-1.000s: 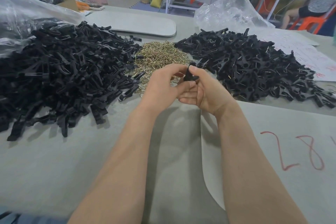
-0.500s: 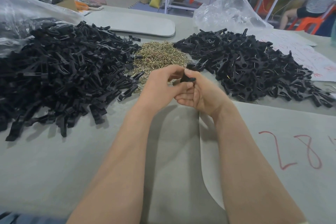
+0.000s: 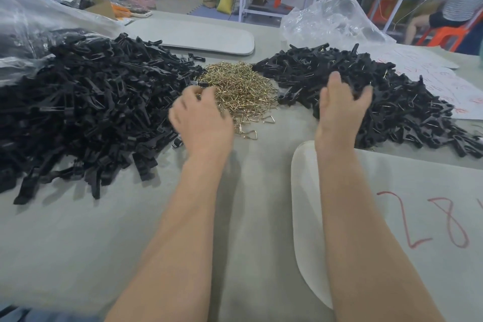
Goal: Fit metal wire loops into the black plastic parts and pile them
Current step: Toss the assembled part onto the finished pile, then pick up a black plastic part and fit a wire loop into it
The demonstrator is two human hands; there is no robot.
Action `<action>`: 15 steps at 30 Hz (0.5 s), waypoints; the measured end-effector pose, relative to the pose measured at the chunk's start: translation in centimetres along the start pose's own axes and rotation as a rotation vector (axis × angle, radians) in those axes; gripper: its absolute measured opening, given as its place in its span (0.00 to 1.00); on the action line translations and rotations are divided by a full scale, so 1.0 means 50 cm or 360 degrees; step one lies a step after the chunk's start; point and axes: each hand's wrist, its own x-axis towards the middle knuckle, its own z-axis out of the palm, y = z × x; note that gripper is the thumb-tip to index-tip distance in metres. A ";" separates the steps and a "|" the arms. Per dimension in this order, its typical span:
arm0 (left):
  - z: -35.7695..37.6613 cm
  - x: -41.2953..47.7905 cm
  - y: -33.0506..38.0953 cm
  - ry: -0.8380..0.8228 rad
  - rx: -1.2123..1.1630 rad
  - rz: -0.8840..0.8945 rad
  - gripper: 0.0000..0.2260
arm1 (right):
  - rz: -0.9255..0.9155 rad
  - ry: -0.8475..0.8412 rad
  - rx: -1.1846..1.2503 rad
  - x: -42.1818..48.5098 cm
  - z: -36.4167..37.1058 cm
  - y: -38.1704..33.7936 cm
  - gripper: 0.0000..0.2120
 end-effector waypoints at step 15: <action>-0.006 0.014 -0.032 -0.0113 0.0009 -0.0201 0.11 | -0.0403 -0.0763 -0.1447 -0.073 0.048 0.057 0.12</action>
